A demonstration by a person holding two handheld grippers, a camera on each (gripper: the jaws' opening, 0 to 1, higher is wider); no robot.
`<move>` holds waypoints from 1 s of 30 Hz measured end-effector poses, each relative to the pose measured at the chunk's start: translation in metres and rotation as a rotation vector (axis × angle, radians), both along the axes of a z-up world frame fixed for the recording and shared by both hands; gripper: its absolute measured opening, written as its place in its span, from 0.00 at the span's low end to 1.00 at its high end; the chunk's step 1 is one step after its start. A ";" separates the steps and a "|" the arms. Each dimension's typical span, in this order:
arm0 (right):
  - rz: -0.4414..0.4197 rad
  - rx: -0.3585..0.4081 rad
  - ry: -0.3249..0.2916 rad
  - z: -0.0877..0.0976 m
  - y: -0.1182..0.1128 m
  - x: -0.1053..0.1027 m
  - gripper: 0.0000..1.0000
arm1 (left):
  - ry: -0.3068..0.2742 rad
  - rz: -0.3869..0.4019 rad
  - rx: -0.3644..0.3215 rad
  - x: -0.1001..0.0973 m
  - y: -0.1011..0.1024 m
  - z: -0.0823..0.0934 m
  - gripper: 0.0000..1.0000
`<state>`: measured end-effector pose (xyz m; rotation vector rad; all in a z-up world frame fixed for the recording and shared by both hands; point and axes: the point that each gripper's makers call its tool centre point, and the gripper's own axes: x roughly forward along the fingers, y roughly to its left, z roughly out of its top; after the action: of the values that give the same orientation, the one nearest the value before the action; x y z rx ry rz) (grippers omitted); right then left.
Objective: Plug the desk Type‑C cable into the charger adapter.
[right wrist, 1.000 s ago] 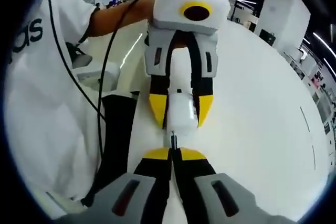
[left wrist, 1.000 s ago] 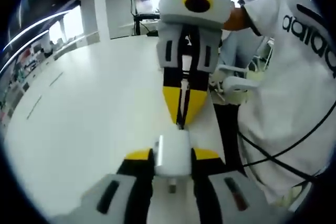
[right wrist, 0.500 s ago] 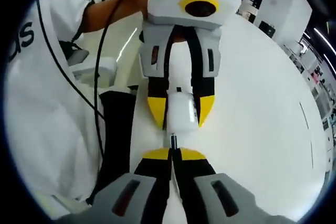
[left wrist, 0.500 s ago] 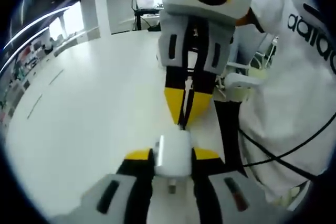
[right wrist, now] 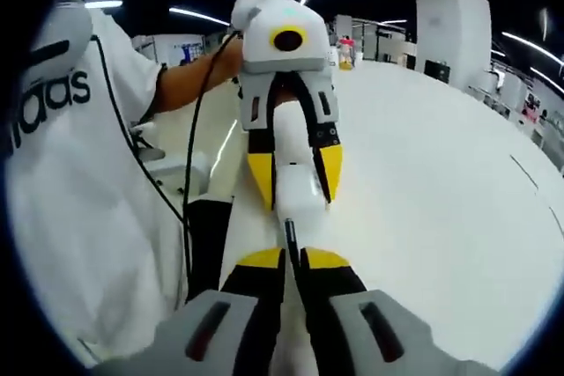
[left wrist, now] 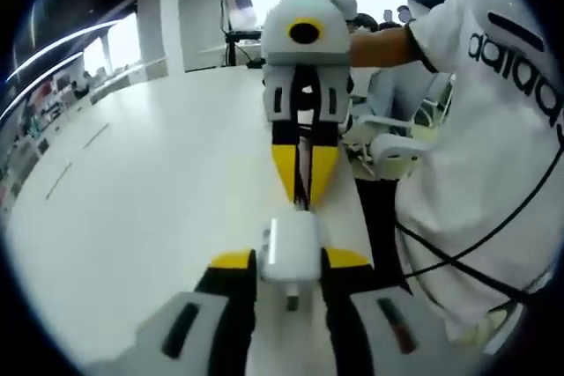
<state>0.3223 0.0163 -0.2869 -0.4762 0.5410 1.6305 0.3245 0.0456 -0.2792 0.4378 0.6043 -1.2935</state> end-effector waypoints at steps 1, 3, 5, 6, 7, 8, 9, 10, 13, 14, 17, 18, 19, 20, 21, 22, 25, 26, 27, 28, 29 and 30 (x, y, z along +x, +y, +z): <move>0.006 0.016 0.004 0.000 0.001 -0.001 0.08 | 0.000 -0.001 -0.002 0.000 0.001 0.001 0.28; 0.005 0.032 0.011 -0.001 0.002 0.000 0.08 | -0.004 -0.009 -0.010 0.000 0.000 0.003 0.28; 0.000 0.052 0.027 0.000 0.003 0.001 0.07 | -0.004 -0.011 -0.015 0.000 0.000 0.004 0.28; -0.008 0.062 0.042 0.000 0.004 0.002 0.06 | -0.006 -0.012 -0.018 0.001 0.001 0.004 0.28; -0.013 0.073 0.052 0.001 0.004 0.002 0.05 | -0.008 -0.014 -0.019 0.002 0.002 0.004 0.28; -0.012 0.081 0.062 0.001 0.004 0.002 0.05 | -0.006 -0.017 -0.023 0.002 0.003 0.004 0.28; -0.008 0.091 0.066 0.000 0.004 0.001 0.05 | -0.010 -0.025 -0.028 0.002 0.003 0.005 0.27; -0.003 0.098 0.069 0.000 0.004 0.001 0.05 | -0.011 -0.033 -0.034 0.002 0.003 0.005 0.26; 0.005 0.110 0.085 -0.001 0.006 0.001 0.05 | 0.004 -0.046 -0.055 0.002 0.004 0.005 0.24; 0.009 0.113 0.088 -0.002 0.007 0.001 0.05 | 0.006 -0.049 -0.063 0.002 0.004 0.005 0.24; 0.020 0.109 0.079 -0.005 0.010 -0.001 0.04 | 0.008 -0.047 -0.083 0.003 0.003 0.006 0.24; 0.027 0.105 0.080 -0.006 0.011 -0.002 0.03 | 0.009 -0.046 -0.089 0.002 0.002 0.006 0.24; 0.036 0.101 0.083 -0.006 0.011 -0.003 0.03 | 0.008 -0.045 -0.095 0.002 0.002 0.006 0.24; 0.021 0.095 0.076 -0.004 0.011 -0.003 0.03 | 0.007 -0.044 -0.095 0.002 0.002 0.006 0.24; 0.016 0.087 0.077 -0.005 0.012 -0.003 0.02 | 0.009 -0.035 -0.100 0.003 0.003 0.007 0.24; 0.007 0.078 0.083 -0.005 0.011 -0.003 0.02 | 0.009 -0.030 -0.103 0.003 0.003 0.007 0.24; -0.022 0.059 0.123 -0.004 0.011 -0.002 0.01 | 0.008 -0.016 -0.106 0.005 0.004 0.006 0.24; -0.025 0.056 0.122 -0.004 0.011 -0.001 0.01 | 0.008 -0.012 -0.104 0.006 0.004 0.006 0.24; -0.030 0.040 0.116 -0.004 0.011 -0.003 0.01 | 0.011 -0.002 -0.099 0.007 0.005 0.007 0.24; -0.031 0.032 0.118 -0.003 0.012 -0.004 0.00 | 0.012 0.001 -0.094 0.007 0.005 0.006 0.24; -0.029 0.029 0.118 -0.002 0.012 -0.005 0.00 | 0.014 0.002 -0.092 0.007 0.005 0.006 0.24; -0.023 0.014 0.116 -0.003 0.012 -0.006 0.00 | 0.015 0.002 -0.092 0.006 0.005 0.006 0.24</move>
<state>0.3164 0.0286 -0.2895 -0.3657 0.6192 1.6458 0.3305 0.0506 -0.2735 0.3519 0.5555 -1.3181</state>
